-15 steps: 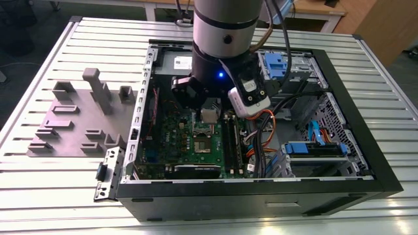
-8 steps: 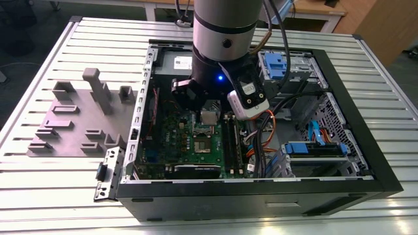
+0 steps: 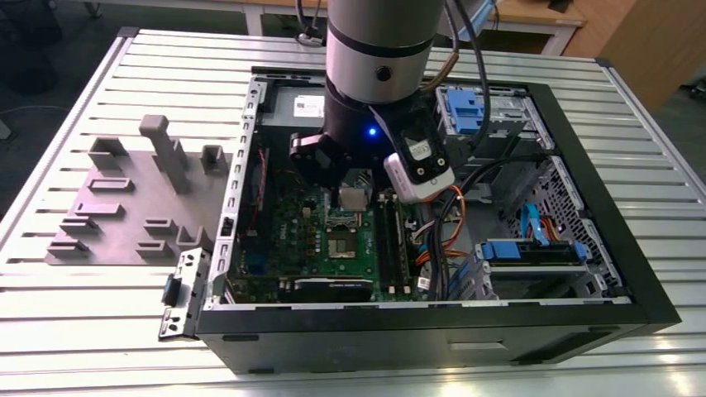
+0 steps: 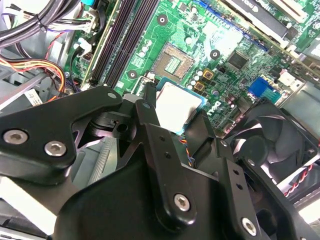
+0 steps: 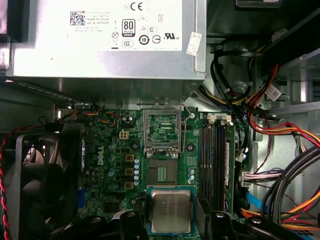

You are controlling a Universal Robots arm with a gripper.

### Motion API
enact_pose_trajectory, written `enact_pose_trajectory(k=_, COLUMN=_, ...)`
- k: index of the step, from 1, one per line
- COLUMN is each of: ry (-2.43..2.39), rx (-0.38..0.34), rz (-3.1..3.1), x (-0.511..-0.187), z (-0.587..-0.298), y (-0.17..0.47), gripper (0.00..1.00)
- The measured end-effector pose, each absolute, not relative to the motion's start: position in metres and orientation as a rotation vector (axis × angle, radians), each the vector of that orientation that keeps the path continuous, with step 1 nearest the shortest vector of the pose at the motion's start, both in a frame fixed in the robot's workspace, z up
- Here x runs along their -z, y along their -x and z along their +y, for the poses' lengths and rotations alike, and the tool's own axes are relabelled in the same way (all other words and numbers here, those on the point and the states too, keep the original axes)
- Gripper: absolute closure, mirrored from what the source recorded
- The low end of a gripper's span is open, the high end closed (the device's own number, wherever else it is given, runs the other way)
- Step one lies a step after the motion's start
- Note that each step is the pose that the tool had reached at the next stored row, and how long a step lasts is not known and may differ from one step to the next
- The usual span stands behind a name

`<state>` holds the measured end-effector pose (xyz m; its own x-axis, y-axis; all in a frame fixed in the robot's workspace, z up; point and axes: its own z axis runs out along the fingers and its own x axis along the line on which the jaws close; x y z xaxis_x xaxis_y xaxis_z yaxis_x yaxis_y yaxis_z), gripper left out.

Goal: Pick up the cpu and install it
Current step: 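Place the cpu into insertion slot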

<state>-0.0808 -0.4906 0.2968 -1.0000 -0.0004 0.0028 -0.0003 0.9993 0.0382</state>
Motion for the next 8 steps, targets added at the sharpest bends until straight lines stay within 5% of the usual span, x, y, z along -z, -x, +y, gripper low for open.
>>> enact_pose_trajectory(k=8, ry=-0.001, rx=0.06, rz=-3.138, x=-0.284, z=-0.491, y=0.081, gripper=0.53)
